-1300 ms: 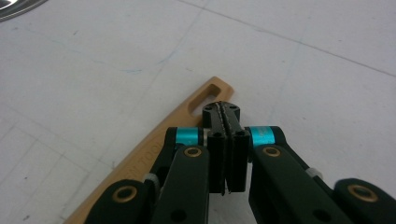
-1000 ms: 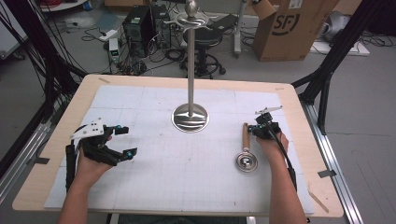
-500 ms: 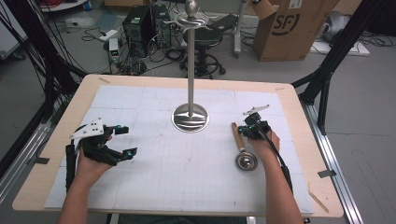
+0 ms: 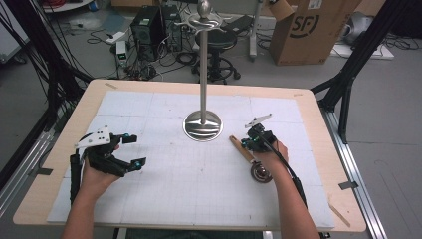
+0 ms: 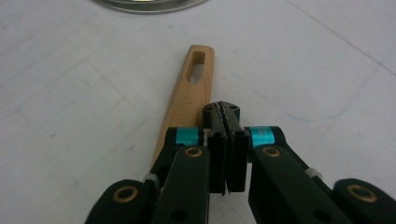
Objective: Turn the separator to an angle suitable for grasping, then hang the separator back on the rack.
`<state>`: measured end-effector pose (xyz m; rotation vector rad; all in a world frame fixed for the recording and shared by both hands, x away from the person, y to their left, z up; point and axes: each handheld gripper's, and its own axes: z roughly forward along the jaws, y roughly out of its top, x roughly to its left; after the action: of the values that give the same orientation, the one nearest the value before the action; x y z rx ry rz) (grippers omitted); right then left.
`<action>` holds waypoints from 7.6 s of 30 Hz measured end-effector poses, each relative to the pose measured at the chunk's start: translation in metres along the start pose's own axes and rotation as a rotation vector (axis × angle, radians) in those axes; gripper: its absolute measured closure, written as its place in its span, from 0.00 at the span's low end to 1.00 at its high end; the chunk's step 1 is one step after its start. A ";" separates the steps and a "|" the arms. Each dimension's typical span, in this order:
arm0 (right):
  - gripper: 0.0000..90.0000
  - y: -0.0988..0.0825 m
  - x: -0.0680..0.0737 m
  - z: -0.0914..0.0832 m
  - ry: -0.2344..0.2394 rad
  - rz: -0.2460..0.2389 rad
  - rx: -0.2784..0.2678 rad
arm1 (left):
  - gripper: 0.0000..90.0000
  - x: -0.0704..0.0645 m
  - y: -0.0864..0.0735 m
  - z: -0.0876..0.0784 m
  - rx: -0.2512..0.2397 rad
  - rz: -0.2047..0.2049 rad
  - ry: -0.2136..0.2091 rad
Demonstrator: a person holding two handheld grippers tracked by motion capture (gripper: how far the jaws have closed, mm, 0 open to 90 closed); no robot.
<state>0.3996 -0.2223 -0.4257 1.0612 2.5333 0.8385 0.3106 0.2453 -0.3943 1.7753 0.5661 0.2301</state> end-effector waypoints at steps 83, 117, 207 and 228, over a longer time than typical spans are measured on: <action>0.21 -0.053 0.012 -0.108 0.125 0.027 -0.489 | 0.07 -0.004 0.001 0.003 0.002 0.015 -0.030; 0.26 -0.020 0.020 -0.051 0.137 -0.091 -0.032 | 0.07 -0.004 0.000 0.005 0.022 0.009 -0.024; 0.77 -0.001 0.025 -0.055 0.216 -0.141 0.122 | 0.07 -0.002 -0.002 0.007 0.033 0.009 -0.017; 0.76 0.011 0.021 -0.095 0.280 -0.130 -0.184 | 0.07 -0.002 -0.002 0.006 0.030 0.007 -0.021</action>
<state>0.3485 -0.2393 -0.3433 0.7591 2.6470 1.2303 0.3110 0.2393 -0.3972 1.8075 0.5510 0.2089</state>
